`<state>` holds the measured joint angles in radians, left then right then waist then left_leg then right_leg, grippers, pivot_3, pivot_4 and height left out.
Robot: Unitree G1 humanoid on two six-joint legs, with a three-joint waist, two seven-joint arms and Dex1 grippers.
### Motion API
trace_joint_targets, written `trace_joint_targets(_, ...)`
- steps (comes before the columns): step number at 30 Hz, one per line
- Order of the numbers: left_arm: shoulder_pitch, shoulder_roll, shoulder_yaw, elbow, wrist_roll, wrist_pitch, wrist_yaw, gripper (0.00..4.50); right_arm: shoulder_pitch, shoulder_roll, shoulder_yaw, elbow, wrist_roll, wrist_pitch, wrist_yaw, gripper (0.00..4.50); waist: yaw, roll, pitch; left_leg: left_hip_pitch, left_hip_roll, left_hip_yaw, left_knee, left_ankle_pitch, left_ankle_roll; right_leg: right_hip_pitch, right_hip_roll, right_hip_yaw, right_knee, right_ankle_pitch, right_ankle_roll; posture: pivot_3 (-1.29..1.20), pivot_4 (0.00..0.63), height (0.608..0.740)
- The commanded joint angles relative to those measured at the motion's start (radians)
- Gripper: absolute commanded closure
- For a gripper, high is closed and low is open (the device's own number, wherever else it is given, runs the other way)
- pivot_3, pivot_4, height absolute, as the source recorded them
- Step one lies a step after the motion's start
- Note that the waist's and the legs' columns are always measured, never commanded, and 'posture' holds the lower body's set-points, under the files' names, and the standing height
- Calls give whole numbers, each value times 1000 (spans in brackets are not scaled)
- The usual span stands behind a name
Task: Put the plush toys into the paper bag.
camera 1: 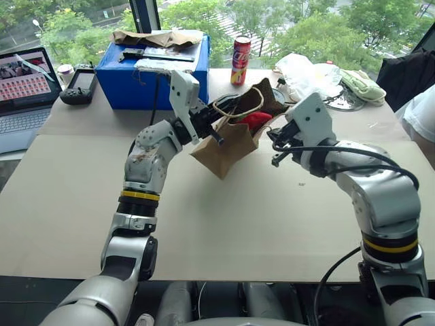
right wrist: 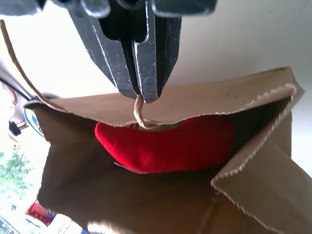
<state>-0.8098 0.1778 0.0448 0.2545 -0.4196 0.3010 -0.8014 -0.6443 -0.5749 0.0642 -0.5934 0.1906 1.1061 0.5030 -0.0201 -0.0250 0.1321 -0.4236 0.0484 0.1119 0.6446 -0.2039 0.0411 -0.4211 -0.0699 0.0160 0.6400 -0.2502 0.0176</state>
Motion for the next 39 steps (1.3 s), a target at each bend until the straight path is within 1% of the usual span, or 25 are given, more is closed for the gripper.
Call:
trace_joint_targets(1, 46, 12, 0, -29, -26, 0, -40, 4500, -34, 9, 24, -99, 41, 15, 7, 4442, 0, 0, 0, 0, 0, 0, 0, 0, 0, 0, 0, 0, 0, 0, 0, 0, 150, 739)
trace_joint_targets(7, 95, 58, -29, 49, 25, -47, -90, 4500, -25, 39, 116, -84, 25, 18, -29, 4442, 9, 0, 0, 0, 0, 0, 1, 0, 0, 0, 0, 0, 0, 0, 0, 0, 150, 739)
trace_joint_targets(11, 83, 74, -32, 112, 50, -96, -105, 4500, -26, 50, 131, -59, 18, 21, -50, 4442, 13, 0, 0, 0, -2, 0, 1, 0, 0, 1, -3, -1, -1, 0, 0, 0, 150, 739)
trace_joint_targets(15, 66, 72, -29, 130, 51, -113, -112, 4500, -29, 53, 127, -42, 18, 19, -62, 4442, 11, 0, 0, 0, -2, 0, 1, 0, 0, 1, -3, -2, -1, 0, 0, 0, 150, 739)
trace_joint_targets(23, 38, 65, -21, 112, 34, -99, -115, 4500, -32, 44, 76, 12, 10, 28, -103, 4442, 9, 0, 0, 0, -1, 0, 1, 0, 0, 1, -2, -2, -1, 0, 0, 0, 150, 739)
trace_joint_targets(28, 29, 63, -16, 105, 27, -93, -114, 4500, -31, 44, 67, 19, 14, 28, -112, 4442, 9, 0, 0, 0, -1, 0, 1, 0, 0, 1, -2, -2, -1, 0, 0, 0, 150, 739)
trace_joint_targets(30, 28, 64, -17, 102, 25, -89, -116, 3891, -31, 45, 64, 18, 16, 28, -115, 3880, 8, 0, 0, 0, -1, 0, 1, 0, 0, 1, -2, -2, -1, 0, 0, 0, 150, 739)
trace_joint_targets(31, 28, 66, -17, 98, 21, -84, -120, 3716, -30, 48, 59, 15, 19, 27, -116, 3694, 8, 0, 0, 0, -1, 0, 1, 0, 0, 1, -2, -2, -1, 0, 0, 0, 150, 739)
trace_joint_targets(36, 31, 78, -23, 68, 10, -54, -137, 1772, -27, 52, 39, -7, 41, 33, -109, 1918, 8, 0, 0, -1, -1, 0, 1, 0, 0, 1, -2, -2, -1, 0, 0, 0, 150, 739)
trace_joint_targets(39, 29, 84, -16, 53, 6, -35, -134, 715, -29, 43, 25, -22, 54, 37, -98, 937, 8, 0, 0, -1, -1, 0, 1, 0, 0, 1, -2, -2, -1, 0, 0, 0, 150, 739)
